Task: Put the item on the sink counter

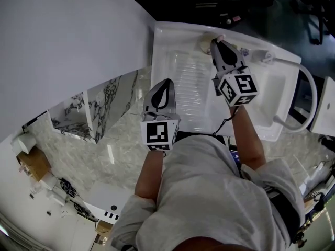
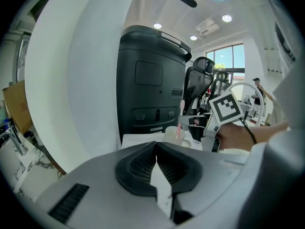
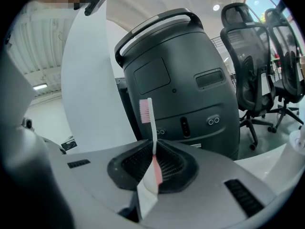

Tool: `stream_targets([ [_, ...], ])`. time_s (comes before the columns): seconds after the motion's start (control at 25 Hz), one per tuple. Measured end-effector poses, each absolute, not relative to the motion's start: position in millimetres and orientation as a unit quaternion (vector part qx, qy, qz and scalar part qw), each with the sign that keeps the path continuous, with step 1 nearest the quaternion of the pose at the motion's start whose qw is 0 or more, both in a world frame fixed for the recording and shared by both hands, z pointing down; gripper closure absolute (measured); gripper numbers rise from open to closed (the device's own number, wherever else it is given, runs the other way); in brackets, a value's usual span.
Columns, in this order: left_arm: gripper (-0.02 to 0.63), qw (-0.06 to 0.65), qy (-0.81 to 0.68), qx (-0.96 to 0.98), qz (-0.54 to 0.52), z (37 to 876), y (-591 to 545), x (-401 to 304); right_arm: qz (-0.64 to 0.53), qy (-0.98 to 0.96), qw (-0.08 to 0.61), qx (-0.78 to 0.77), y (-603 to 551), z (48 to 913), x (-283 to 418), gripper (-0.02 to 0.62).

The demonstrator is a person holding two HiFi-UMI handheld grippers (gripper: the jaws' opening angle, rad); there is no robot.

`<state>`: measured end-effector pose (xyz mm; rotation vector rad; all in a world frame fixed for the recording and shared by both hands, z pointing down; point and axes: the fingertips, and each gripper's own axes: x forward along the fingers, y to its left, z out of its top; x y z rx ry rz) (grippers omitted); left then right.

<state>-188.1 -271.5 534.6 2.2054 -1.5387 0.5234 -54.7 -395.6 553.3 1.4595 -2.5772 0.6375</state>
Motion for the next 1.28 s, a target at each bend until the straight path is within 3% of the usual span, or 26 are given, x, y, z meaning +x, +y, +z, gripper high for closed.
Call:
stream_targets([
  [1.28,0.595,0.201,-0.540,0.794,0.193,539,-284,-181,0.215,-0.848,0.111,0.472,-397,583,-60,0.572],
])
